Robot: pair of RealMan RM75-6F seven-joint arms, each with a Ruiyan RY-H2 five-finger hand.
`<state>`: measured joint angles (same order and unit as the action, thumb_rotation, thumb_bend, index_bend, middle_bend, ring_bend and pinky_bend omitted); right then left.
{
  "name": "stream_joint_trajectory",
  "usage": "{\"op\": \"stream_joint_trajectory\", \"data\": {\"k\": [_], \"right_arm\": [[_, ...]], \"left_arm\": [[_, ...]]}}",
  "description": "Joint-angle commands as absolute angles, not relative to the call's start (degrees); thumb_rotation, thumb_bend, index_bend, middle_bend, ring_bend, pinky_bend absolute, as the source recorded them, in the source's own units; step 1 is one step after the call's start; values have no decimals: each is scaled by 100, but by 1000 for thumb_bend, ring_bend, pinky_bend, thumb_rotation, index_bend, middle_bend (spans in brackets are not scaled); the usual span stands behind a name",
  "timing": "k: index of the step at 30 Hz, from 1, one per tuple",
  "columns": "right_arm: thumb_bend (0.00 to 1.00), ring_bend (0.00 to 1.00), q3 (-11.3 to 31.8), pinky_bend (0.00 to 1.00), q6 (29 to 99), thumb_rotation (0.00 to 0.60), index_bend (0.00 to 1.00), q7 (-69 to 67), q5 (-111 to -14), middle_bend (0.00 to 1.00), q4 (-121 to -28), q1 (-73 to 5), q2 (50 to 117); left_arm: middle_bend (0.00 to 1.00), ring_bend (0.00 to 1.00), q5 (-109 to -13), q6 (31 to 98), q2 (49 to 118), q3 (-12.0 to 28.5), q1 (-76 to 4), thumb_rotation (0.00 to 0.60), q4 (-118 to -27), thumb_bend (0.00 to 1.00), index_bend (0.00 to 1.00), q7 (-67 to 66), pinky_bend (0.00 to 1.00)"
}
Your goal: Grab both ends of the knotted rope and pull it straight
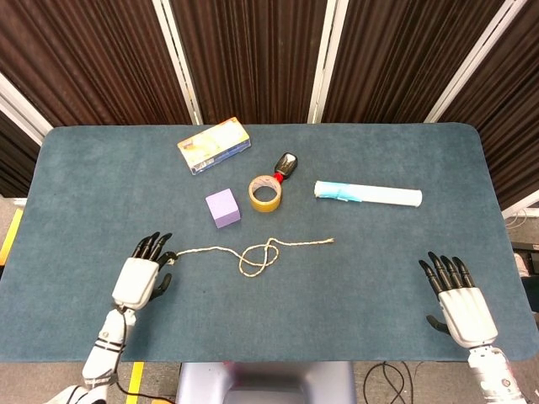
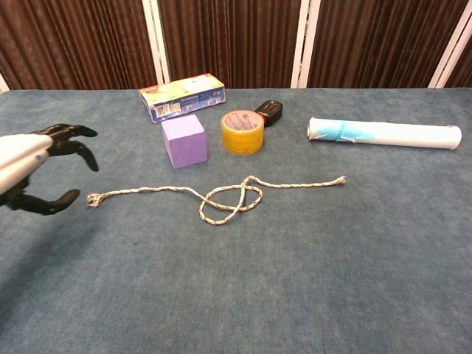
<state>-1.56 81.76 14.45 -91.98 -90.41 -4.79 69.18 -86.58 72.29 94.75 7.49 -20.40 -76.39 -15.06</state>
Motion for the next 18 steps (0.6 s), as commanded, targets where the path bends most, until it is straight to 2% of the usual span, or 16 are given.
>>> {"op": "stream_joint_trajectory", "data": {"k": [1, 12, 18], "right_arm": [[122, 0, -153, 0, 8182, 600, 0, 1444, -9192, 0, -9050, -477, 6913], [122, 0, -111, 0, 8138, 600, 0, 1463, -9094, 0, -9017, -495, 6929], [122, 0, -86, 0, 8061, 600, 0, 1510, -9008, 0, -8977, -524, 6963]], "left_arm": [[84, 7, -8412, 7021, 9725, 867, -2228, 600, -7503, 437, 364, -1738, 139], [84, 7, -7766, 6583, 10176, 1118, -2619, 600, -7092, 423, 337, -2299, 139], [100, 11, -7492, 6527, 10265, 1145, -2692, 600, -6853, 418, 393, -2586, 146]]}}
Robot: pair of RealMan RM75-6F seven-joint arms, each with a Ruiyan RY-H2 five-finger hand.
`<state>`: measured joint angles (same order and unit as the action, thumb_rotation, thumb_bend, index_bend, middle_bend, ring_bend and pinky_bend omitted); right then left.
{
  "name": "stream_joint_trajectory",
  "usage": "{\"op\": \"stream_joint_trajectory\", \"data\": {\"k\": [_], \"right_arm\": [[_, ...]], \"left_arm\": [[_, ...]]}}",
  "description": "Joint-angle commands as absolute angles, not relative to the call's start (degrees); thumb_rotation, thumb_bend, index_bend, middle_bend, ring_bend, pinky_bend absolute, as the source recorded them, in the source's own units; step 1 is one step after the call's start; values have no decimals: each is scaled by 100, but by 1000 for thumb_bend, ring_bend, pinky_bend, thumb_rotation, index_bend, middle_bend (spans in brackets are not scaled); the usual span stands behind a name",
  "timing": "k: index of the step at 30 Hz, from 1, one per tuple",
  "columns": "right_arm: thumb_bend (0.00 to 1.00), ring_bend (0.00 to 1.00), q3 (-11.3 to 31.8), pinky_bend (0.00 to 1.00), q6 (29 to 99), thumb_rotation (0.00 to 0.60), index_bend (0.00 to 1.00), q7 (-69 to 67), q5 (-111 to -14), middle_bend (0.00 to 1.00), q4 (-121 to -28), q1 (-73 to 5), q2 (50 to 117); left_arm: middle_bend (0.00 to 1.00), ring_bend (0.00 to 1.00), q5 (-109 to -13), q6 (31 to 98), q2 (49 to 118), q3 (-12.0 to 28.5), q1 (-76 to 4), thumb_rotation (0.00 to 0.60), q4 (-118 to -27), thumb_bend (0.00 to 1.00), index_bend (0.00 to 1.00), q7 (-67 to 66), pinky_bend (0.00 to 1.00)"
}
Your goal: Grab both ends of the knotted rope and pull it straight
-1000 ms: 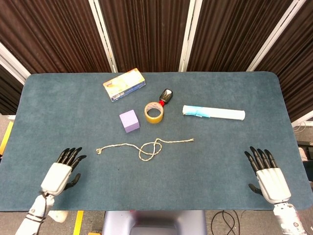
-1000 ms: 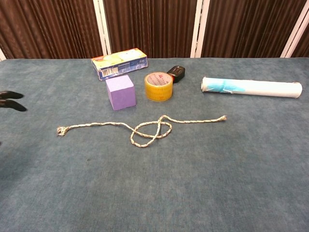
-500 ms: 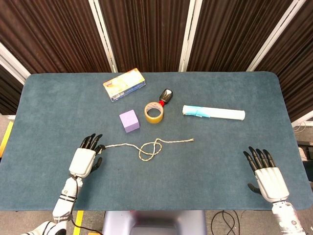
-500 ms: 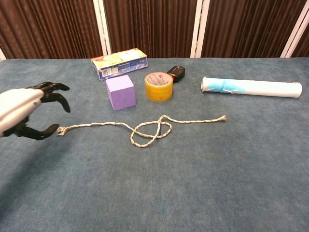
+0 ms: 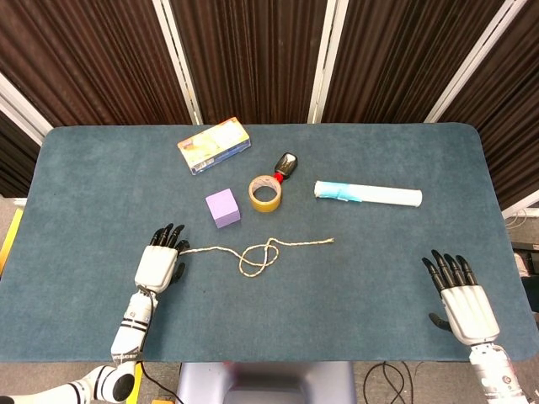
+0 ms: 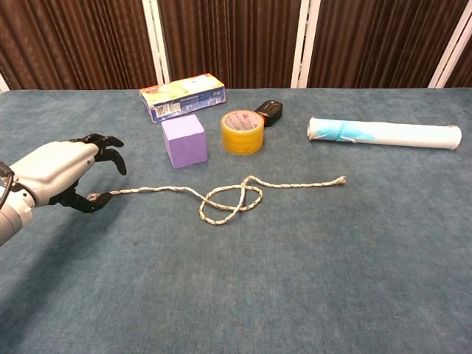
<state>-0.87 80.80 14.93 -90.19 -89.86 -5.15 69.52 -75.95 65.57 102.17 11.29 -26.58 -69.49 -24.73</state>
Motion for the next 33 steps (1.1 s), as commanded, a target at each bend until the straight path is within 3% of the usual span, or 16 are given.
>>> {"op": "stream_joint_trajectory", "data": {"k": [1, 6, 19, 33], "right_arm": [[122, 0, -87, 0, 8056, 600, 0, 1517, -9005, 0, -8976, -526, 6968], [122, 0, -81, 0, 8065, 600, 0, 1539, -8992, 0, -8981, -526, 6978], [122, 0, -91, 0, 8070, 600, 0, 1535, -8986, 0, -8994, -528, 6953], [122, 0, -91, 0, 8084, 600, 0, 1561, -8975, 0, -9001, -524, 6955]], "left_arm": [[103, 12, -7445, 6523, 10281, 1149, -2699, 600, -6819, 417, 402, -2645, 148], [118, 20, -7250, 6501, 10323, 1133, -2723, 600, -6722, 414, 464, -2863, 155], [120, 23, -6894, 6435, 10471, 1161, -2866, 600, -6437, 413, 451, -3203, 157], [146, 41, -6786, 6449, 10538, 1100, -2944, 600, -6279, 413, 532, -3225, 160]]}}
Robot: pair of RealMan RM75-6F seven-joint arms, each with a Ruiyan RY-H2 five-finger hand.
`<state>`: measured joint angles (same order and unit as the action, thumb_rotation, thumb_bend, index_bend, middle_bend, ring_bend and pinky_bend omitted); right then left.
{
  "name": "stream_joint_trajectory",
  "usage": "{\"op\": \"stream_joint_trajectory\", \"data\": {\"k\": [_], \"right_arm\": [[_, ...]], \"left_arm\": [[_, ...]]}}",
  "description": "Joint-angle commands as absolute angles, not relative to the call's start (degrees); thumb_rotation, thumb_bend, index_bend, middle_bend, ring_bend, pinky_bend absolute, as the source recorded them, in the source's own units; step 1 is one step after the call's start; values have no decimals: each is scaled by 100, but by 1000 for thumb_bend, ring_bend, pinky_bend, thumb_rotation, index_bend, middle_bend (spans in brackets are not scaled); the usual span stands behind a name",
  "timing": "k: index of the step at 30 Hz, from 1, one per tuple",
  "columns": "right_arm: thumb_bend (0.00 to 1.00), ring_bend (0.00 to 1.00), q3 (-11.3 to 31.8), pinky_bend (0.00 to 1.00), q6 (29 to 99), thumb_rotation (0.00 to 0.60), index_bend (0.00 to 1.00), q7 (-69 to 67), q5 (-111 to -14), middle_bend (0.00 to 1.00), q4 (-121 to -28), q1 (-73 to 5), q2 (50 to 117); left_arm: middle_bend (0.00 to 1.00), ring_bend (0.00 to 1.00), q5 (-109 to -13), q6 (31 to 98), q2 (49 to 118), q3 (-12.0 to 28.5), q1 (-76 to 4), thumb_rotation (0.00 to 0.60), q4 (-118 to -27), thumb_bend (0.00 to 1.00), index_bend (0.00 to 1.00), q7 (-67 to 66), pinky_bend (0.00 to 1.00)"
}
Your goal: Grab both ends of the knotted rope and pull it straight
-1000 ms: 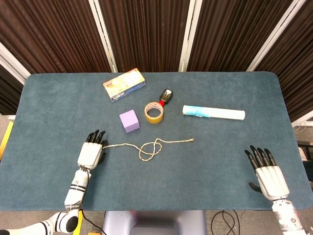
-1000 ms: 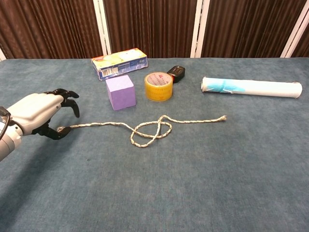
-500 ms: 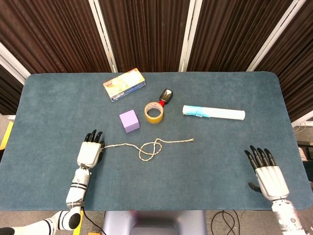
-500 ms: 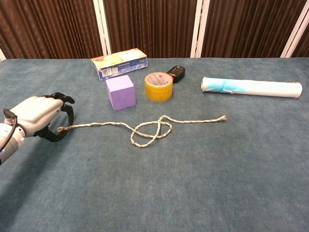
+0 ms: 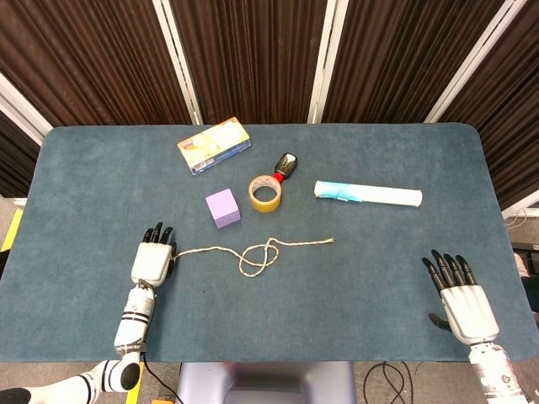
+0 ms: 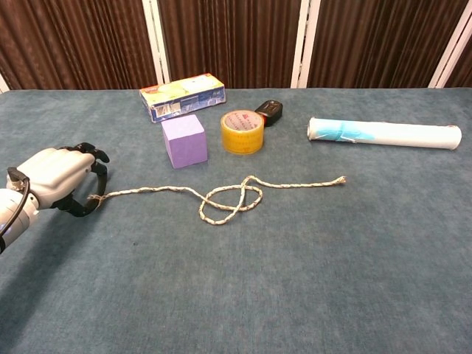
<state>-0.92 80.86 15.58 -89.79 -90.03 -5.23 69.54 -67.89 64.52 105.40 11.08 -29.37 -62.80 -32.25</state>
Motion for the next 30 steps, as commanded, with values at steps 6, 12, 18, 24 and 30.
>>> {"op": "stream_joint_trajectory", "data": {"k": [6, 12, 18, 24, 30], "right_arm": [[122, 0, -91, 0, 8078, 600, 0, 1566, -8967, 0, -8997, -527, 6957], [122, 0, -93, 0, 8084, 600, 0, 1578, -8969, 0, -8996, -525, 6962], [122, 0, -96, 0, 8086, 600, 0, 1582, -8969, 0, -9003, -524, 6960], [122, 0, -107, 0, 8073, 600, 0, 1584, -8970, 0, -9005, -526, 6957], [122, 0, -127, 0, 7986, 600, 0, 1637, -8999, 0, -9007, -574, 7017]], "left_arm": [[146, 41, -6685, 6389, 10542, 1089, -2974, 600, -6256, 413, 521, -3290, 161], [145, 41, -6636, 6377, 10515, 1065, -2995, 600, -6312, 413, 491, -3347, 161], [176, 60, -6662, 6462, 10577, 1048, -3021, 600, -6217, 415, 602, -3361, 170], [231, 92, -6722, 6551, 10650, 1045, -3033, 600, -6102, 432, 700, -3247, 174], [228, 93, -6823, 6609, 10578, 999, -3022, 600, -6206, 433, 702, -3144, 174]]}}
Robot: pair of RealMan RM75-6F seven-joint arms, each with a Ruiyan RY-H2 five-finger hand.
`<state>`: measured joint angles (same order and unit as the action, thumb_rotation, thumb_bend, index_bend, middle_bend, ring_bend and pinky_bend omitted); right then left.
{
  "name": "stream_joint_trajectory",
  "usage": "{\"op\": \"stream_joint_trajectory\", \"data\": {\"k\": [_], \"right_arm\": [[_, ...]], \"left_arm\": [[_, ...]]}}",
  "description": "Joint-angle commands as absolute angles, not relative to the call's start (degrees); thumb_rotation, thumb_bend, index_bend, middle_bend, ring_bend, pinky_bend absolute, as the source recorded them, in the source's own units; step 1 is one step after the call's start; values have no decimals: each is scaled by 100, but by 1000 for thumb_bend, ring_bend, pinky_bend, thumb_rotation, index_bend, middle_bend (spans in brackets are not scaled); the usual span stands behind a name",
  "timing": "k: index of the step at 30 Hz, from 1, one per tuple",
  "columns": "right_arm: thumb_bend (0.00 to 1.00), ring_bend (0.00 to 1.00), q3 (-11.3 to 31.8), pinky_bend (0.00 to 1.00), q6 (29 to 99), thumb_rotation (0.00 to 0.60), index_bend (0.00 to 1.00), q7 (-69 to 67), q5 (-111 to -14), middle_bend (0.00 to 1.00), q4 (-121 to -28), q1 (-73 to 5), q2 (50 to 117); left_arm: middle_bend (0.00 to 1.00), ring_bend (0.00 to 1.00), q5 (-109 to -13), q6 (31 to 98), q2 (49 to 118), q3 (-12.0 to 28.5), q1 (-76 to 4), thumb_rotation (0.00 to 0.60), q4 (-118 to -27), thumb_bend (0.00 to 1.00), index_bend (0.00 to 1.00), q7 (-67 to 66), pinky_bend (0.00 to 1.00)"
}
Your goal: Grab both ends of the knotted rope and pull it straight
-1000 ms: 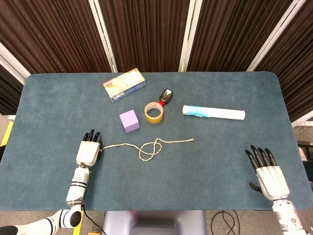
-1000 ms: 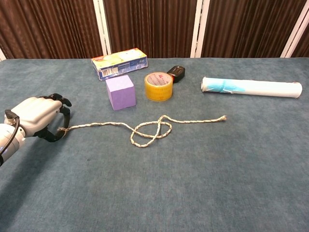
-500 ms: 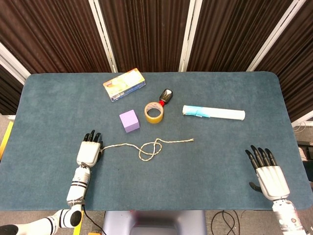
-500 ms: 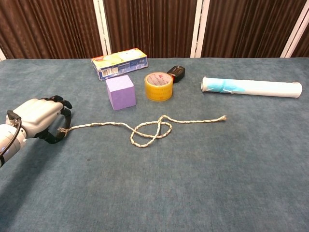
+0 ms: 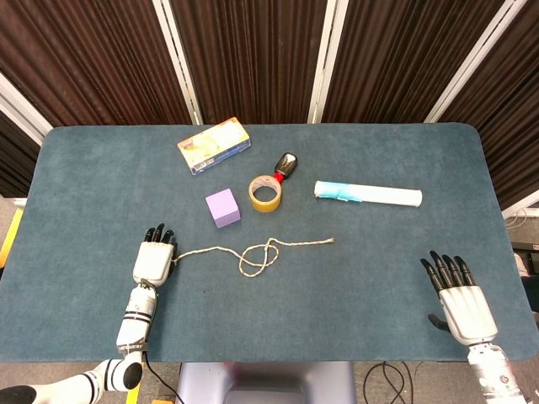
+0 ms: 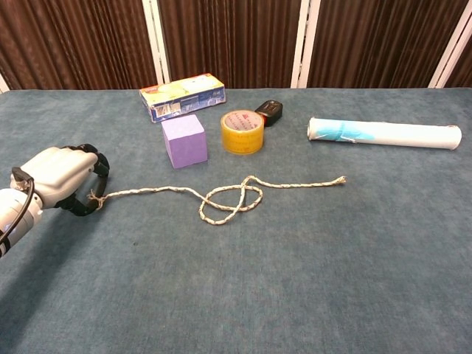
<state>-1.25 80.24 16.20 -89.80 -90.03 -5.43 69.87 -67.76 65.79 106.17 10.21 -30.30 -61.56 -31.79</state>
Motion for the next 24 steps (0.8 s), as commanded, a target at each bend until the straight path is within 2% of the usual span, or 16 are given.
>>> {"op": "stream_joint_trajectory", "data": {"k": [1, 5, 9, 15, 20, 24], "right_arm": [[122, 0, -119, 0, 7959, 600, 0, 1642, -9028, 0, -9005, -609, 7041], [122, 0, 33, 0, 7587, 600, 25, 1641, -9085, 0, -9019, -969, 7174], [170, 0, 401, 0, 6916, 600, 241, 1787, -8783, 0, -8988, -1525, 7359], [230, 0, 726, 0, 6418, 600, 404, 2010, -8420, 0, -8752, -1976, 7673], [237, 0, 1105, 0, 5564, 600, 426, 2430, -7906, 0, -7888, -2816, 8538], [263, 0, 1230, 0, 5315, 600, 452, 2594, -7681, 0, -7268, -3194, 9048]], "left_arm": [[227, 93, -6848, 6621, 10561, 984, -3020, 600, -6234, 433, 702, -3137, 173], [226, 93, -6905, 6659, 10487, 922, -2998, 600, -6390, 432, 701, -3170, 173], [224, 93, -6966, 6711, 10435, 893, -2989, 600, -6540, 428, 701, -3173, 173], [223, 93, -7012, 6774, 10393, 886, -2986, 600, -6637, 428, 701, -3205, 173], [222, 93, -7072, 6830, 10286, 862, -2975, 600, -6786, 429, 695, -3229, 172], [222, 93, -7107, 6860, 10239, 859, -2977, 600, -6824, 429, 694, -3228, 172]]}}
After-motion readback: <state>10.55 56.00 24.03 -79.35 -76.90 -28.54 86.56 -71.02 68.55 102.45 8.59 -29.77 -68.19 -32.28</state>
